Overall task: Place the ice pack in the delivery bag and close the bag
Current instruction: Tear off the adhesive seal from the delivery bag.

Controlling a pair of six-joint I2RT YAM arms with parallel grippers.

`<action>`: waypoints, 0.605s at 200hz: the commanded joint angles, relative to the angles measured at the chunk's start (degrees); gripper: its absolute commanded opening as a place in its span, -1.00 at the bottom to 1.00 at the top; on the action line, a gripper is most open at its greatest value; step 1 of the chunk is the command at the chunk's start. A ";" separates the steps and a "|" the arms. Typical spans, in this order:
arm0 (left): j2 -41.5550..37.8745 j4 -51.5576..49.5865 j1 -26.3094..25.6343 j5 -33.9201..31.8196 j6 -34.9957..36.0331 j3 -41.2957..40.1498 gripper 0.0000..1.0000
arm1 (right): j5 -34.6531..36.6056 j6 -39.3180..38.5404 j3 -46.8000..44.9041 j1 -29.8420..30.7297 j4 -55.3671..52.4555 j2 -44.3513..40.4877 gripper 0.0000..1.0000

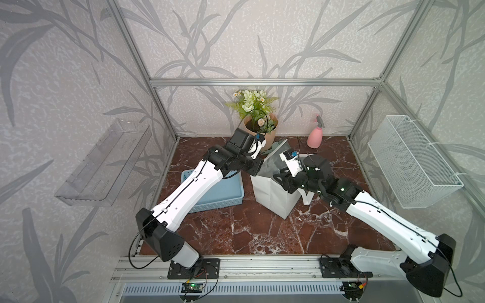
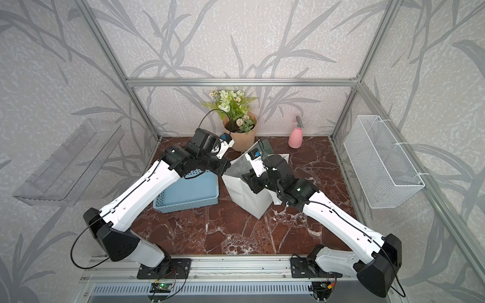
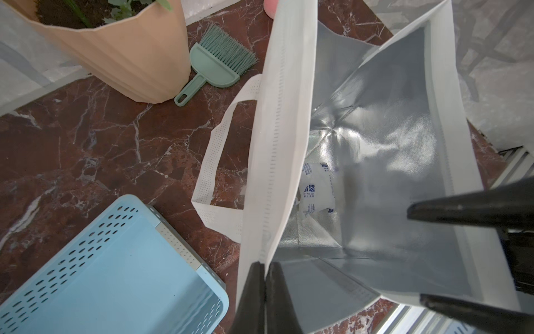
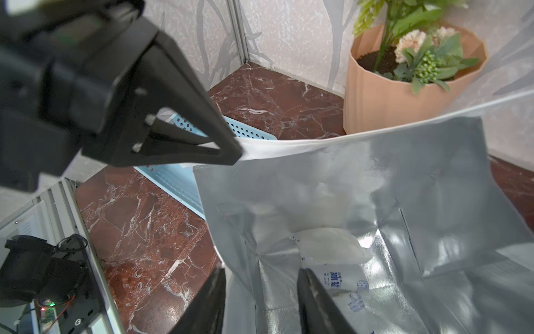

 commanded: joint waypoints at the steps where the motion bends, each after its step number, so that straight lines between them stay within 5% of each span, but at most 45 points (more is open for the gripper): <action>1: -1.02 1.05 1.69 5.03 -3.35 -0.94 -1.00 | 6.06 -6.11 -4.05 3.60 9.68 -0.73 -0.23; 17: -0.75 1.73 2.48 6.87 -4.59 -1.19 -1.00 | 9.03 -11.43 -8.74 6.40 18.96 -1.77 -0.38; 47: 0.25 2.37 2.93 9.28 -6.73 -1.48 -1.00 | 16.54 -21.46 -13.68 12.47 33.04 -1.12 -0.35; 121: 0.48 5.68 4.40 17.07 -12.43 -2.66 -1.00 | 21.96 -30.43 -14.15 14.84 38.57 1.09 -0.25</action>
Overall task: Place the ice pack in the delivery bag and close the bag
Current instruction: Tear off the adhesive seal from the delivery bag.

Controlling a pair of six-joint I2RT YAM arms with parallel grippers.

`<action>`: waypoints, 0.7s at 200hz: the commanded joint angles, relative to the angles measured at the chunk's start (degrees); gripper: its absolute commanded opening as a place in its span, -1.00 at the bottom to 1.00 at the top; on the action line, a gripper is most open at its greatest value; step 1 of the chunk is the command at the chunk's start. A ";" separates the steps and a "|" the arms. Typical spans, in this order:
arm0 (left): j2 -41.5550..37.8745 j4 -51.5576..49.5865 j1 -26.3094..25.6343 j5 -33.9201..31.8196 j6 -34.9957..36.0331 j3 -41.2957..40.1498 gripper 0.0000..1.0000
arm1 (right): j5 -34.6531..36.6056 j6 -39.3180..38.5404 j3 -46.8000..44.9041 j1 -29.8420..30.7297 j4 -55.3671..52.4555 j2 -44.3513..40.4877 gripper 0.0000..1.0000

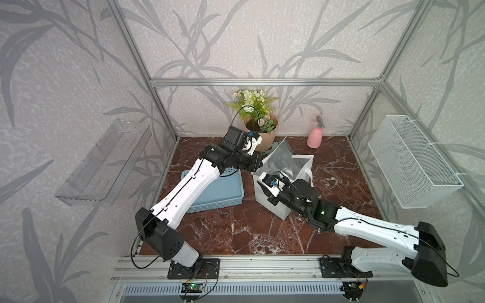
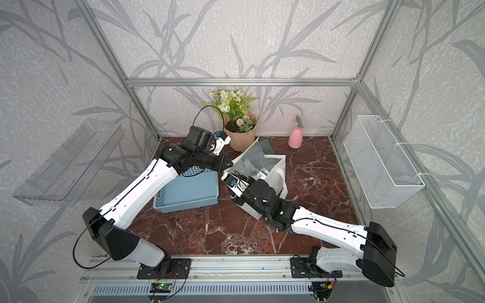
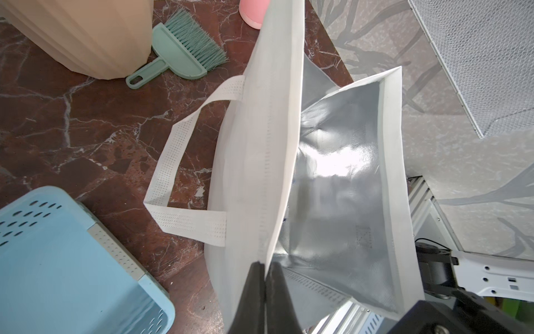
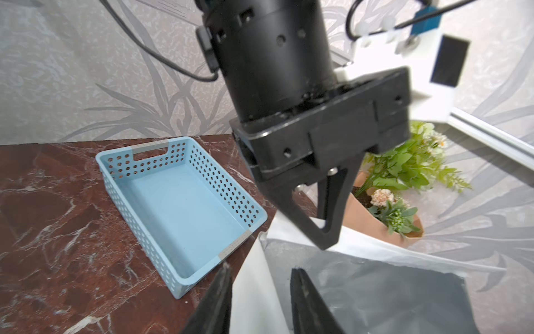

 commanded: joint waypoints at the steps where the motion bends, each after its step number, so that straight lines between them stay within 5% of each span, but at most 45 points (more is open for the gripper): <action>1: 0.26 2.05 0.57 4.07 -3.10 -0.75 -1.00 | 3.00 -4.26 -0.10 0.24 3.60 0.04 -0.25; 140: 0.70 2.68 1.12 5.97 -4.46 -2.61 -1.00 | 8.27 -12.42 1.83 0.24 10.67 7.15 -0.28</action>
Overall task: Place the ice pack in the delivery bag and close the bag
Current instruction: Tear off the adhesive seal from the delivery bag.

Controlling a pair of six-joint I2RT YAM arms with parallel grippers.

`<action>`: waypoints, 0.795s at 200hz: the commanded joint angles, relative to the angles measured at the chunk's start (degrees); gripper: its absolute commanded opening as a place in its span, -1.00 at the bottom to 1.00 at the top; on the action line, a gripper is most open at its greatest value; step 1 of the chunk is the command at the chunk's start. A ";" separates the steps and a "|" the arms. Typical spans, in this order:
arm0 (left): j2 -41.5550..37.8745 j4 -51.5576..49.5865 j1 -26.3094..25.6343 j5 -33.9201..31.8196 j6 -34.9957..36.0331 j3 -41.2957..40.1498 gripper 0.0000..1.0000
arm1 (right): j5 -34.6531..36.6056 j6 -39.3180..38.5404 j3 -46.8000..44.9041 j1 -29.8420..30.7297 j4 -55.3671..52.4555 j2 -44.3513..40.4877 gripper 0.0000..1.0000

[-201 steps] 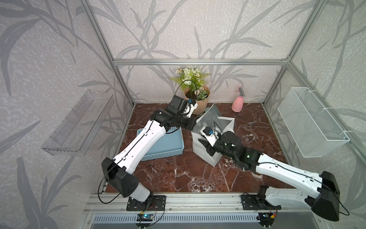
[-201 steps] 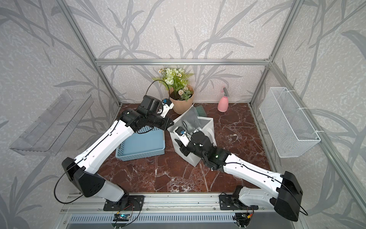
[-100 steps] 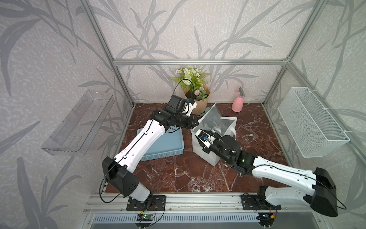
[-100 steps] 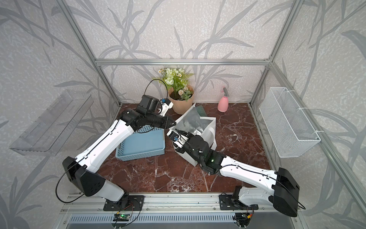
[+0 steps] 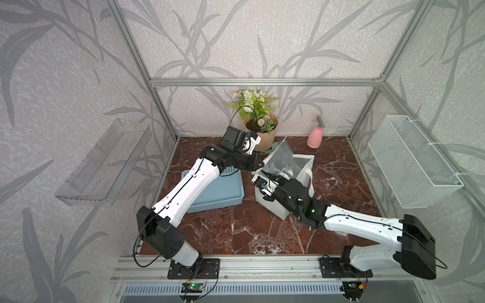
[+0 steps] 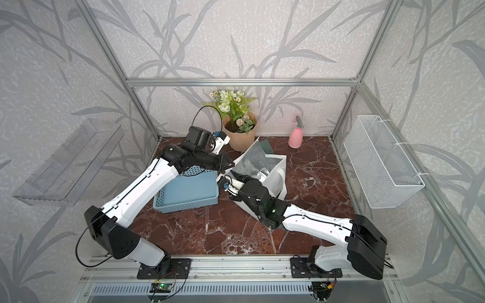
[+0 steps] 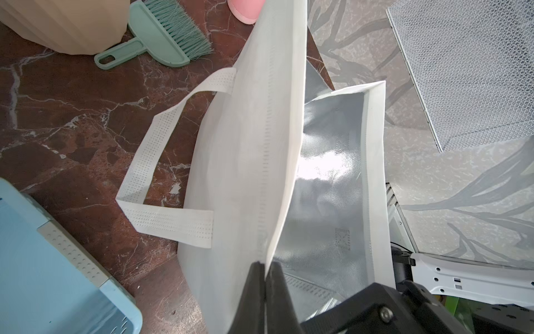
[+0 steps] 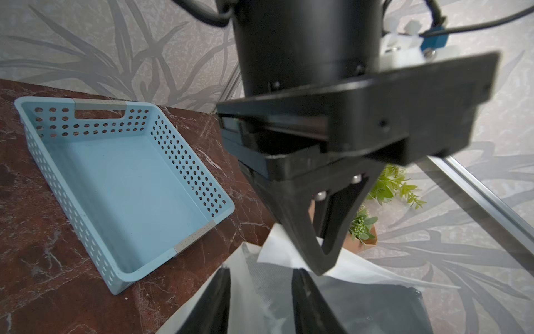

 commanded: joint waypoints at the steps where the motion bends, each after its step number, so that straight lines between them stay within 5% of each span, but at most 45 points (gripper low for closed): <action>1: 0.31 0.37 0.27 0.96 -0.43 -1.03 -1.00 | 2.65 -1.33 1.78 0.24 4.66 0.78 -0.28; 92: 0.77 -0.07 0.58 1.44 -0.34 -1.04 -1.00 | 2.87 -2.83 1.44 0.32 7.36 2.15 -0.42; 159: 1.36 -0.08 1.02 2.62 -0.93 -0.42 -1.00 | 3.26 -4.41 -0.07 0.32 6.61 2.14 -0.31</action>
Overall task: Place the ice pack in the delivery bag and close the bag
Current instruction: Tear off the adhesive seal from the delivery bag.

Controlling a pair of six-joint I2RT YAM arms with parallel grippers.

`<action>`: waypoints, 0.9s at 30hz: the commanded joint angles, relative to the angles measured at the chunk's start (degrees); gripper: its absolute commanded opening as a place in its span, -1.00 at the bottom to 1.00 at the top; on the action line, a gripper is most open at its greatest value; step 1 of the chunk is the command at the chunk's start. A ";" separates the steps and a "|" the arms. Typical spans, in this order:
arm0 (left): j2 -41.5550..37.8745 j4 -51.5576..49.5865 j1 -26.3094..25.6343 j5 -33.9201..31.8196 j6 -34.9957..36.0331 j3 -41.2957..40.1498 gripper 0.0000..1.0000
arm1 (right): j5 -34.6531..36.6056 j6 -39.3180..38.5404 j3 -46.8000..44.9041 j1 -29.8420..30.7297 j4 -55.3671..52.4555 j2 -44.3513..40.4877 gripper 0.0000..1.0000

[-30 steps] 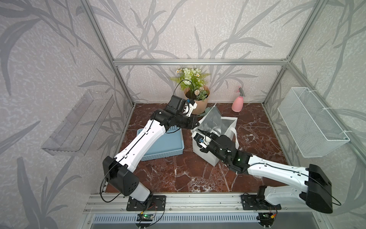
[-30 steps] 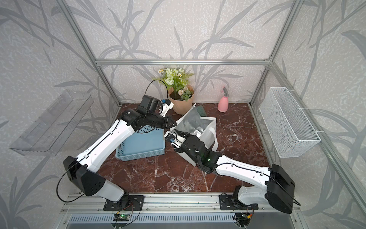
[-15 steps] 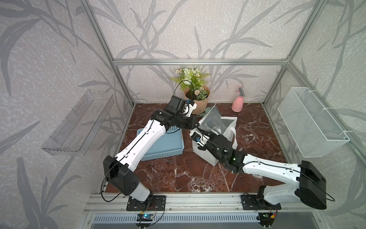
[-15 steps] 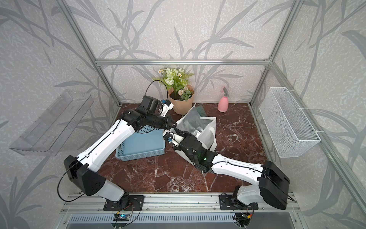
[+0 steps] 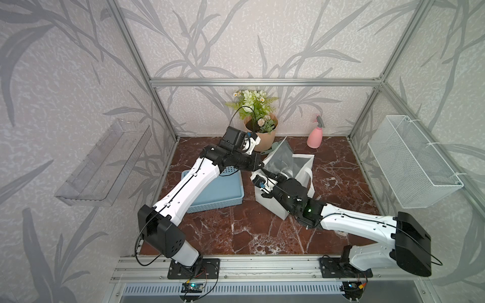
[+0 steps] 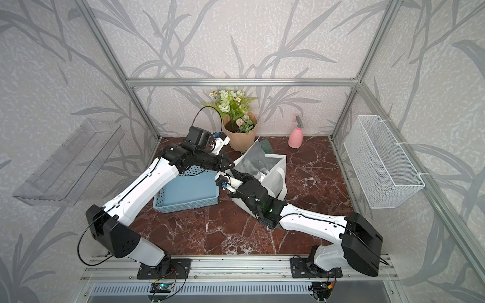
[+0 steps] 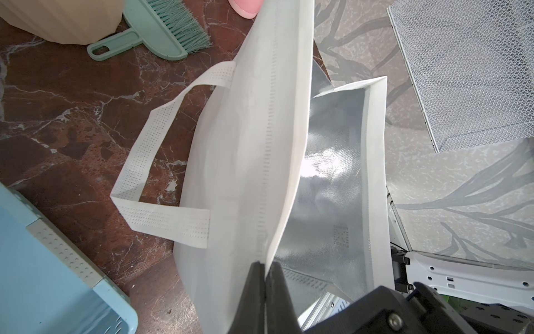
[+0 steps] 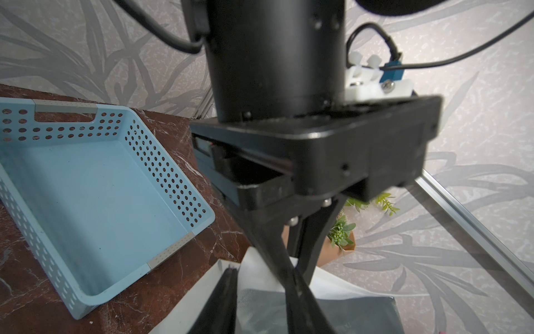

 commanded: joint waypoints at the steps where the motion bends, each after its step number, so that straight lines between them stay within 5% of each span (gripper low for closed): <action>1: 0.75 -0.21 0.34 1.14 -0.49 0.01 -1.00 | 0.82 -0.88 -0.17 0.30 1.19 0.18 -0.30; 21: 1.17 -0.13 1.40 2.63 -0.68 2.04 -1.00 | 3.22 -2.28 -0.17 0.32 2.25 1.32 -0.32; 27: 1.10 -0.12 1.43 2.89 -0.77 1.97 -1.00 | 4.40 -3.47 -0.17 0.35 4.33 1.31 -0.60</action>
